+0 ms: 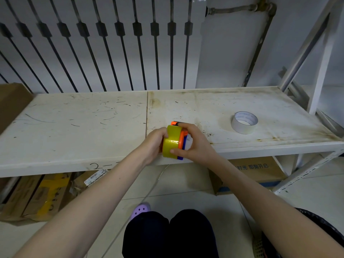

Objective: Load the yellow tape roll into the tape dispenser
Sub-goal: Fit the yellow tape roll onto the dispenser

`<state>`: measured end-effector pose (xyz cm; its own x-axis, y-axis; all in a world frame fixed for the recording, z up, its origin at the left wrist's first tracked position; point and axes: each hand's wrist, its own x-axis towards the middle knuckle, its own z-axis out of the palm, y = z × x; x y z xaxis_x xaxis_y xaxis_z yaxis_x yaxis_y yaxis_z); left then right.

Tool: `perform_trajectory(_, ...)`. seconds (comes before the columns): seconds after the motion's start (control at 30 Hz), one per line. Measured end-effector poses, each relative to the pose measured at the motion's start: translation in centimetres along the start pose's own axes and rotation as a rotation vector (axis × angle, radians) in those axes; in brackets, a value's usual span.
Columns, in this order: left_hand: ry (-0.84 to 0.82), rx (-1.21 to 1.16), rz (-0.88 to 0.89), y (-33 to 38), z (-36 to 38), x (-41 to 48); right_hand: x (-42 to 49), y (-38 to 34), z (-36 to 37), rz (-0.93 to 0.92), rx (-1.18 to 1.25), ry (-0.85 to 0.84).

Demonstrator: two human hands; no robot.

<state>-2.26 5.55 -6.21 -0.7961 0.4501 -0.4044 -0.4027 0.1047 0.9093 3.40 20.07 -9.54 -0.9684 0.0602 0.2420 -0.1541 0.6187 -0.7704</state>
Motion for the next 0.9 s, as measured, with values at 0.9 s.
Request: perform_trajectory(0.9, -0.005, 0.038, 0.175, -1.3, -0.5, -0.5, -1.0, -2.2, 0.4, 0.163, 0.051, -0.016)
